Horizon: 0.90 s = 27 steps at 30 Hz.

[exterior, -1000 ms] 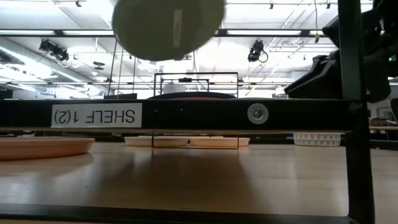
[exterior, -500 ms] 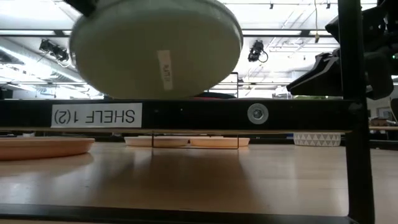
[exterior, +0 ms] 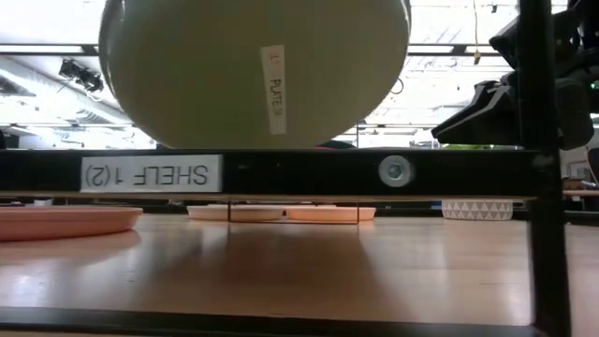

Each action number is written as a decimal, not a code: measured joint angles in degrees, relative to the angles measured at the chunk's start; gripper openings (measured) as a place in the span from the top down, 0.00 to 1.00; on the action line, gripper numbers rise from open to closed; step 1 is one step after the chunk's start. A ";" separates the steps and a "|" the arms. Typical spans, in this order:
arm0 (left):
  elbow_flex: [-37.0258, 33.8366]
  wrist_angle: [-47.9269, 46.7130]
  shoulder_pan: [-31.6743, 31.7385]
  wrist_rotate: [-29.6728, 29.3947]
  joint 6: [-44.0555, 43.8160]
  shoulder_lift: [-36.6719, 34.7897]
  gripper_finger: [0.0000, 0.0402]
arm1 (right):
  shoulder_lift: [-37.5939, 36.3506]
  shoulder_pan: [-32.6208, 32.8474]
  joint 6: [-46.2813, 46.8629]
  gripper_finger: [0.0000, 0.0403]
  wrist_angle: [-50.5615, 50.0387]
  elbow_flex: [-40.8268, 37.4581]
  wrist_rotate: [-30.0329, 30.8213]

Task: Place and stack plates onto a shelf
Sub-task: Put the light blue plate on the shelf, then stack the brown plate on top of the light blue plate on the shelf

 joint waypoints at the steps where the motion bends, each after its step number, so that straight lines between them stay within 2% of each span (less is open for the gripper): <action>1: -0.09 0.60 0.04 -0.41 -0.29 -0.04 0.94 | 0.00 0.00 0.00 0.64 0.03 0.00 -0.02; 11: -0.24 -0.86 0.13 -2.10 -2.07 -0.95 0.73 | 0.00 0.00 -0.13 0.64 0.02 0.00 -0.11; 18: -0.31 -9.11 -0.35 -5.30 -6.91 -8.76 0.75 | 0.02 0.00 -0.02 0.64 0.04 0.00 -0.14; 23: -0.33 -24.06 -1.81 -7.15 -18.98 -11.49 0.79 | 0.02 0.00 0.00 0.64 0.10 0.00 -0.43; 27: -0.35 -33.25 -3.78 -7.47 -28.33 -10.66 0.81 | 0.02 0.00 0.02 0.64 0.10 0.00 -1.13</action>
